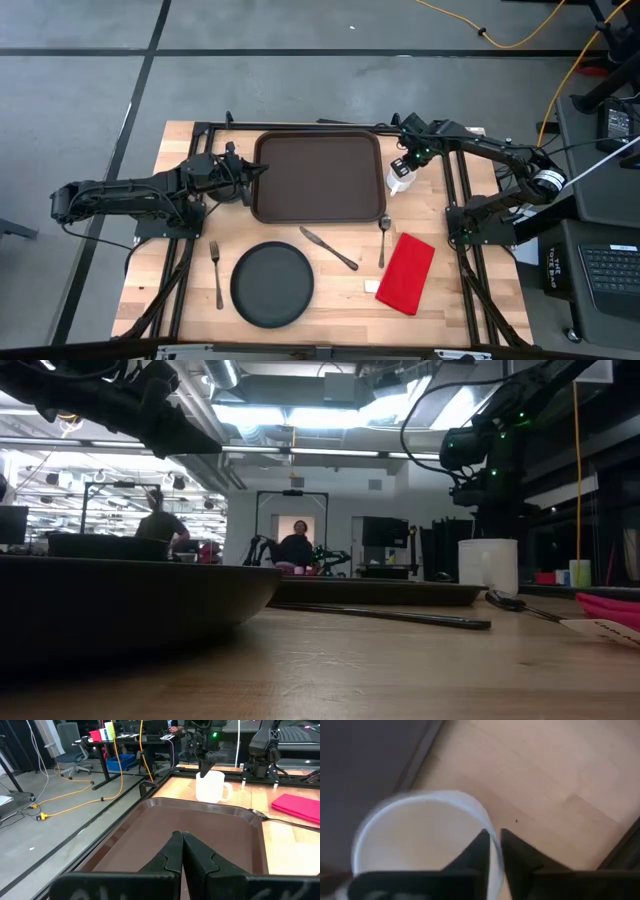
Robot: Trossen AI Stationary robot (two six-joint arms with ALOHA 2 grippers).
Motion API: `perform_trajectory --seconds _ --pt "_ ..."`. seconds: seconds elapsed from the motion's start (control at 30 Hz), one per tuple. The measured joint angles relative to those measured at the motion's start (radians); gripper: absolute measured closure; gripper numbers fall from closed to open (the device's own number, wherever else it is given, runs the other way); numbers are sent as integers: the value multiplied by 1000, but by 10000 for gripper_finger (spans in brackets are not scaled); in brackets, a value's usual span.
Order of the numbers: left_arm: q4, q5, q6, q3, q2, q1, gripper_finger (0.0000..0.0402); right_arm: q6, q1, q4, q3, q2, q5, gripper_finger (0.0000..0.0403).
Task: Set up tray
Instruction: Put the white mug on the brown serving tray
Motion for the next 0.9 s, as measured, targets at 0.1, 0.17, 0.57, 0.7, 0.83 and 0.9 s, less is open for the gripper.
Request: perform_trajectory --seconds 0.1,0.17,0.57,0.7,0.83,0.9 --pt "0 0 0 0 0 0 400 19 0 -2 1 -2 -4 390" --pt "0 0 0 0 0 0 400 52 0 -10 1 -1 -3 384" --pt "0 0 0 0 0 0 400 83 0 -98 30 -24 8 392" --pt "0 0 0 0 0 0 400 82 0 -177 91 -27 34 392" --pt "6 0 0 0 0 0 400 83 0 -249 173 -28 82 392" --pt "13 0 0 0 0 0 400 83 1 -281 219 -28 114 392"
